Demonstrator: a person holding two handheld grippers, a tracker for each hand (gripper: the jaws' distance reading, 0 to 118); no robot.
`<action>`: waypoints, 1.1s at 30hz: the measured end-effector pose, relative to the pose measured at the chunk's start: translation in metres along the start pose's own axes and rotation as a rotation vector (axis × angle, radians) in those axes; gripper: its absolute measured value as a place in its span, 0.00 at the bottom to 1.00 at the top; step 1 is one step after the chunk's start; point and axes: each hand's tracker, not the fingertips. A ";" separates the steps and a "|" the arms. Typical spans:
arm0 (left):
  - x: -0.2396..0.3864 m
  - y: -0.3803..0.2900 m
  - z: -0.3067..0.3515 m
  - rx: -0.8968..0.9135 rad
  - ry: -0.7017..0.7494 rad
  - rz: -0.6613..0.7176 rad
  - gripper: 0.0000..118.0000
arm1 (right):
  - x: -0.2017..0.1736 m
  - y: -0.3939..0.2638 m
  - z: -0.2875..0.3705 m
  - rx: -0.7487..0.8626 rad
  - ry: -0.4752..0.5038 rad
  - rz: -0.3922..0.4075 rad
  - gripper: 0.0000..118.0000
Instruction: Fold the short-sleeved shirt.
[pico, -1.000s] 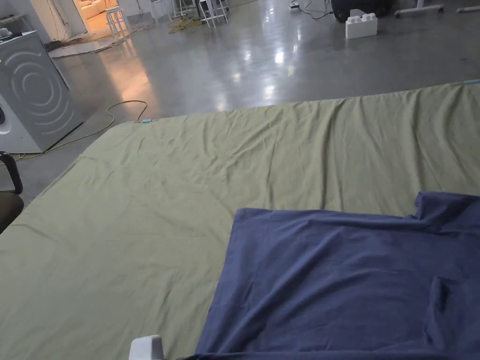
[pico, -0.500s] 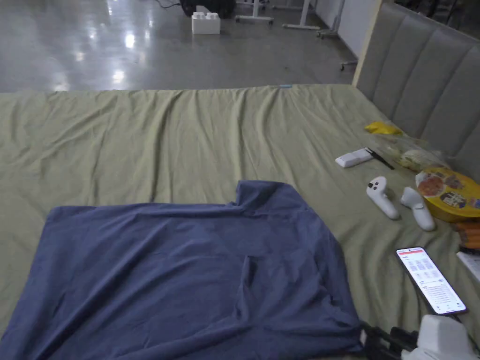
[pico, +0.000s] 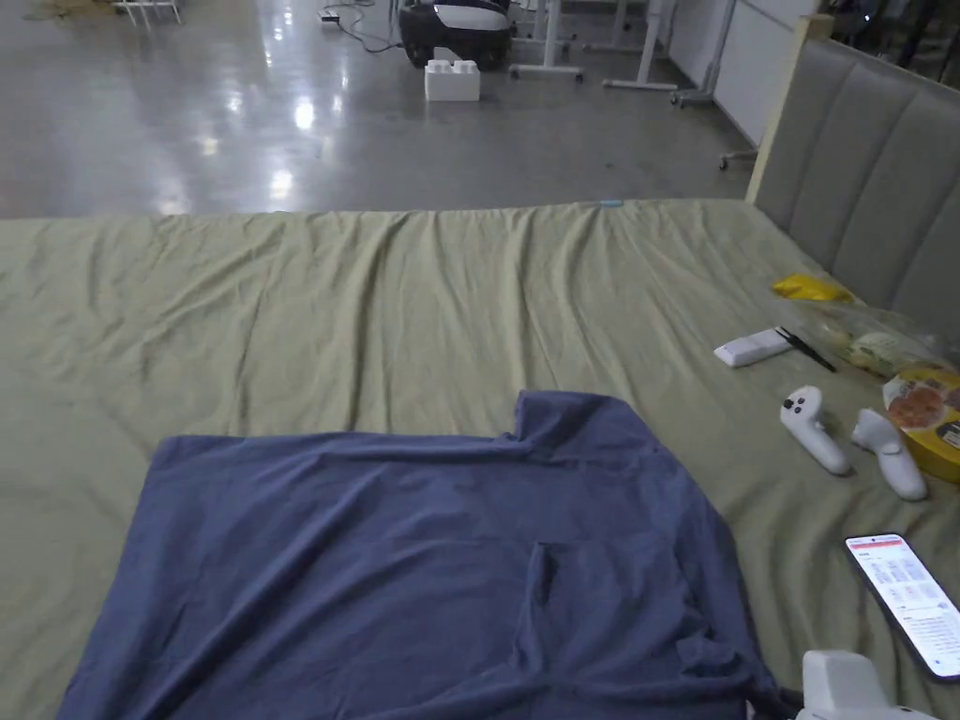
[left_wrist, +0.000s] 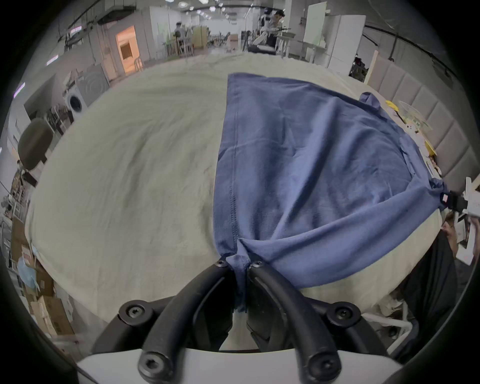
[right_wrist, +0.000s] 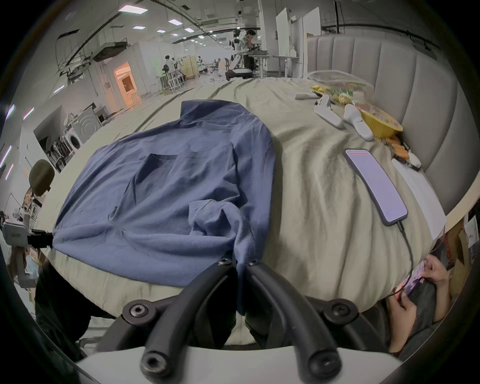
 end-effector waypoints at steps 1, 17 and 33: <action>0.002 0.001 0.007 0.020 -0.002 -0.024 0.06 | -0.001 0.000 0.008 0.011 -0.002 -0.004 0.03; -0.028 0.175 -0.035 0.170 -0.038 0.124 0.06 | -0.003 0.122 -0.043 0.088 0.015 -0.159 0.03; -0.038 0.182 -0.031 0.303 -0.020 0.251 0.72 | 0.008 0.147 -0.087 0.118 -0.067 -0.060 0.66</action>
